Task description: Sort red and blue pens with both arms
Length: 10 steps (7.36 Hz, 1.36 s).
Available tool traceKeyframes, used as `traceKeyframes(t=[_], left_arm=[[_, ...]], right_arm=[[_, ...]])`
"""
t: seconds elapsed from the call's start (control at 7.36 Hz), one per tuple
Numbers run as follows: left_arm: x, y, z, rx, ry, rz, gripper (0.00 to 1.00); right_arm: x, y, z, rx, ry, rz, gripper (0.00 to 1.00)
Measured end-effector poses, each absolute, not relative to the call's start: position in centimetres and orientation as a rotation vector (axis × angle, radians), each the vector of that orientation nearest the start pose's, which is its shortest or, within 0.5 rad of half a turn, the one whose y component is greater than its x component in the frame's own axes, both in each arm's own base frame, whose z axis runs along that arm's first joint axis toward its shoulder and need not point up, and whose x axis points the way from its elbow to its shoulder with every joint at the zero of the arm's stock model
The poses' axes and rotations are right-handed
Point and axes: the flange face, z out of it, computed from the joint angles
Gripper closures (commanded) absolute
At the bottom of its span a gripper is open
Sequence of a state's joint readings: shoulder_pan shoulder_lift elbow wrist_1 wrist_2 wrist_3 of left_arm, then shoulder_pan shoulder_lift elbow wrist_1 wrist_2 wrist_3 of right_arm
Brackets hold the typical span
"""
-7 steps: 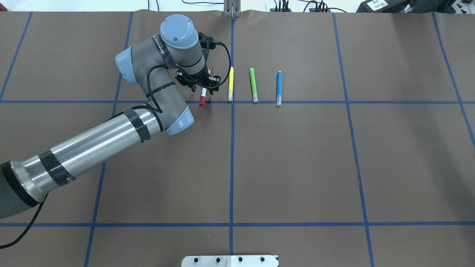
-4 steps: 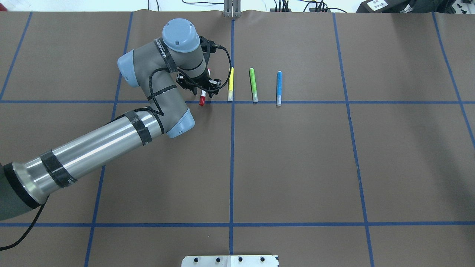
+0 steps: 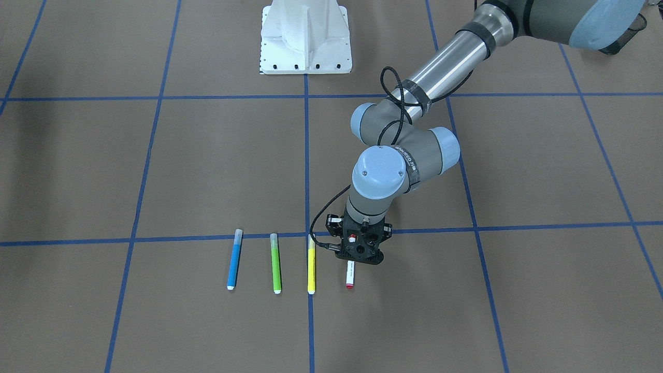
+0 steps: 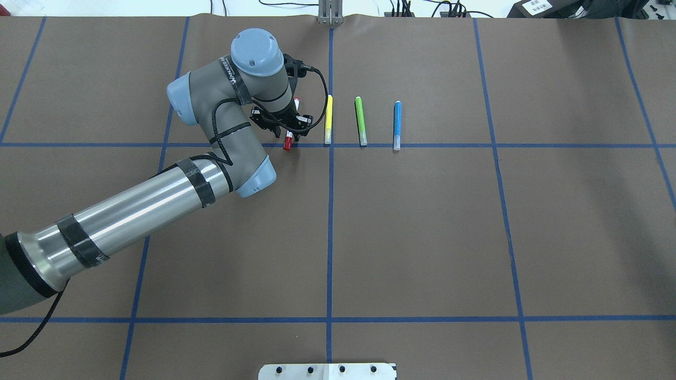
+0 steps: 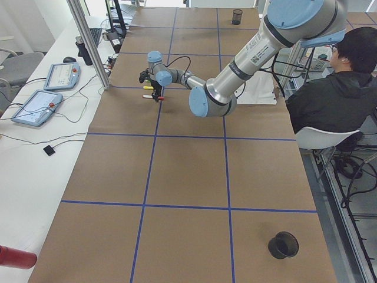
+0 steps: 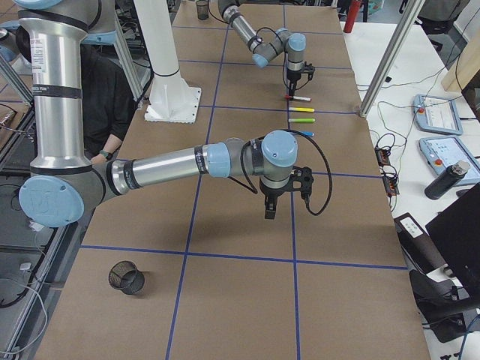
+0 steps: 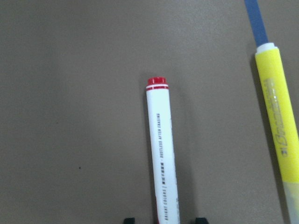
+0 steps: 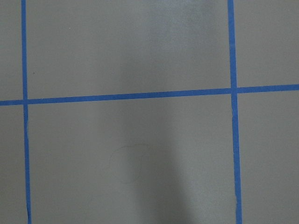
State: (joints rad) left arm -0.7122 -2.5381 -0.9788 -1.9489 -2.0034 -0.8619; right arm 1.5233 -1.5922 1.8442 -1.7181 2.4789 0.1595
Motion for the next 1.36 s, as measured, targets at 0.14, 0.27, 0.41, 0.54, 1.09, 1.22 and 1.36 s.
traceKeyframes(t=[0.14, 0.27, 0.41, 0.54, 1.09, 1.22, 1.36], left_arm=[[58.29, -62.46, 25.82, 0.171, 0.83, 0.159, 0.51], [58.26, -62.48, 25.83, 0.17, 0.829, 0.159, 0.51], [58.26, -62.49, 25.79, 0.17, 0.83, 0.159, 0.51], [58.26, -62.49, 25.72, 0.17, 0.83, 0.159, 0.52], [58.25, -62.49, 25.49, 0.163, 0.834, 0.141, 1.0], [58.22, -62.47, 25.32, 0.162, 0.836, 0.135, 1.0], [58.08, -62.51, 24.97, 0.164, 0.841, 0.131, 1.0]], right_arm=[[3.21, -47.83, 54.03, 0.003, -0.912, 0.057, 0.0], [3.21, -47.83, 54.03, 0.003, -0.912, 0.057, 0.0], [3.21, -47.83, 54.03, 0.003, -0.912, 0.057, 0.0], [3.21, -47.83, 54.03, 0.003, -0.912, 0.057, 0.0], [3.21, -47.87, 54.2, 0.001, -0.911, 0.058, 0.0], [3.21, -47.89, 54.19, 0.001, -0.912, 0.058, 0.0], [3.21, -47.91, 54.19, 0.001, -0.911, 0.057, 0.0]])
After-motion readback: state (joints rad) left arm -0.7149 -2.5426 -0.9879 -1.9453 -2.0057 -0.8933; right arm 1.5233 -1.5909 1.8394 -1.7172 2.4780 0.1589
